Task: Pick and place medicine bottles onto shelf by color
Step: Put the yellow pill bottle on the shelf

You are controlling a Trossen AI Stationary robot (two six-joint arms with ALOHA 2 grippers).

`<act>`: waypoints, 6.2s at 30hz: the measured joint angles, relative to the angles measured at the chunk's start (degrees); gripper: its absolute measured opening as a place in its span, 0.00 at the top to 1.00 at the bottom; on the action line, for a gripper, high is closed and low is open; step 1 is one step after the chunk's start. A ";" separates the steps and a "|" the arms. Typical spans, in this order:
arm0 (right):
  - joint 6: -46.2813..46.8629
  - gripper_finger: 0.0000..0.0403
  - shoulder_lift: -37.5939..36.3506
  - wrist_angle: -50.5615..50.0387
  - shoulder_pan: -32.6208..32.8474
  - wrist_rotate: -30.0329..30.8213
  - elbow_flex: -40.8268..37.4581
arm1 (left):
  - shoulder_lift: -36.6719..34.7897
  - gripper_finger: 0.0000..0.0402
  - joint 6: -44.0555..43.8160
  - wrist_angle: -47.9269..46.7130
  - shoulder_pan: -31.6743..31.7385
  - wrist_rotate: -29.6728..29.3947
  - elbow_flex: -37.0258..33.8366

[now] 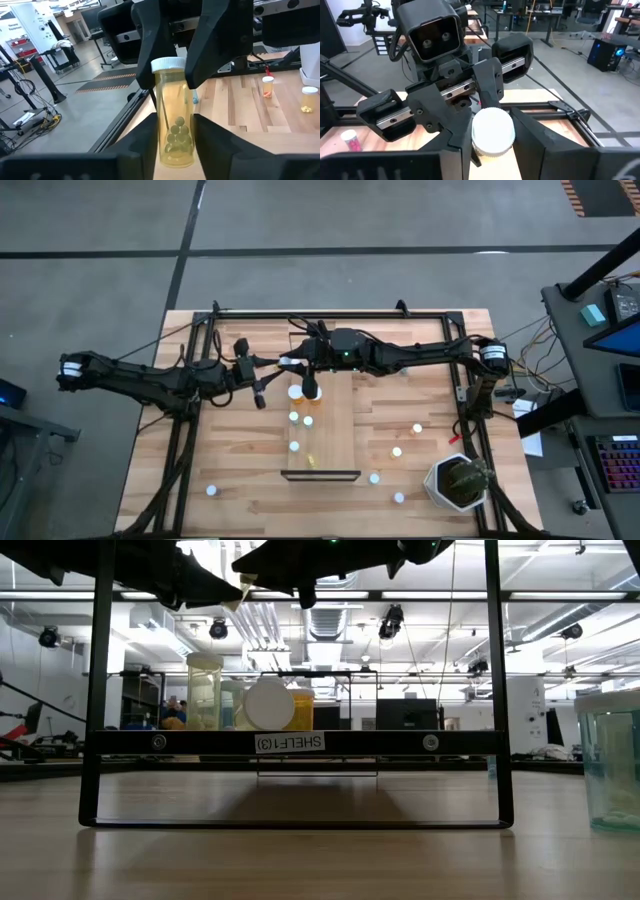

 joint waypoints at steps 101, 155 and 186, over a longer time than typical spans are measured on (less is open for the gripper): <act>1.17 0.63 3.64 -16.58 -6.57 -5.69 -5.22 | -3.02 0.56 -0.10 -6.99 0.20 -1.74 -0.81; -1.93 0.98 -15.87 -50.66 -3.75 -1.02 -0.75 | 13.92 0.98 -3.23 -29.59 13.92 26.03 19.92; 0.85 0.98 -30.01 -44.05 -3.76 2.36 -15.89 | 34.99 1.00 -1.67 -35.73 17.84 25.56 27.61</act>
